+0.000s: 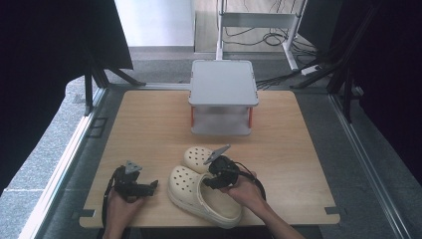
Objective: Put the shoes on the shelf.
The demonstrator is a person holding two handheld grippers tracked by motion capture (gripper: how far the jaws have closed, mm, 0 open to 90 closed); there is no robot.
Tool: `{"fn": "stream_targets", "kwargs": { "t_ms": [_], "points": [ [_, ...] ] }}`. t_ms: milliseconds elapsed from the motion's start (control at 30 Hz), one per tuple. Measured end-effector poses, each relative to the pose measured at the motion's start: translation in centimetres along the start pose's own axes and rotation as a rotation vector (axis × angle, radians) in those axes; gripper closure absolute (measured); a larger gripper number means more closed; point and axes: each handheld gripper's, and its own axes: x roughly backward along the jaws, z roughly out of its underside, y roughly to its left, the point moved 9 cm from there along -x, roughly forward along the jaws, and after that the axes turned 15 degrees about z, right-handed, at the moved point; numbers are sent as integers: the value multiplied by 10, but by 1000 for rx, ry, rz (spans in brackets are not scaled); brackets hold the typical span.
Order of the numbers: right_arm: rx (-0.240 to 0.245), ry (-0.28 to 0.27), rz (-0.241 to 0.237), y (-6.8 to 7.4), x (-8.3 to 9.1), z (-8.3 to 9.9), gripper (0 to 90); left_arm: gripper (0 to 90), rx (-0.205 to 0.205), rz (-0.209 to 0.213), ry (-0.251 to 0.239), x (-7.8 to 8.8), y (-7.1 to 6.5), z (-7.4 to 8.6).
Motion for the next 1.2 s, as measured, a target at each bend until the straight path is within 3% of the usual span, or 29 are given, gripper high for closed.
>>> {"fn": "stream_targets", "kwargs": {
  "t_ms": [467,900,1200],
  "points": [
    [-38,-7,-12,-15,35,-12,640,0,0,0,1,0,0,0],
    [-100,-10,23,-44,64,-25,640,0,0,0,-1,0,0,0],
    [-116,-18,49,-59,91,-39,640,0,-4,-1,1,0,0,0]
  ]
}}
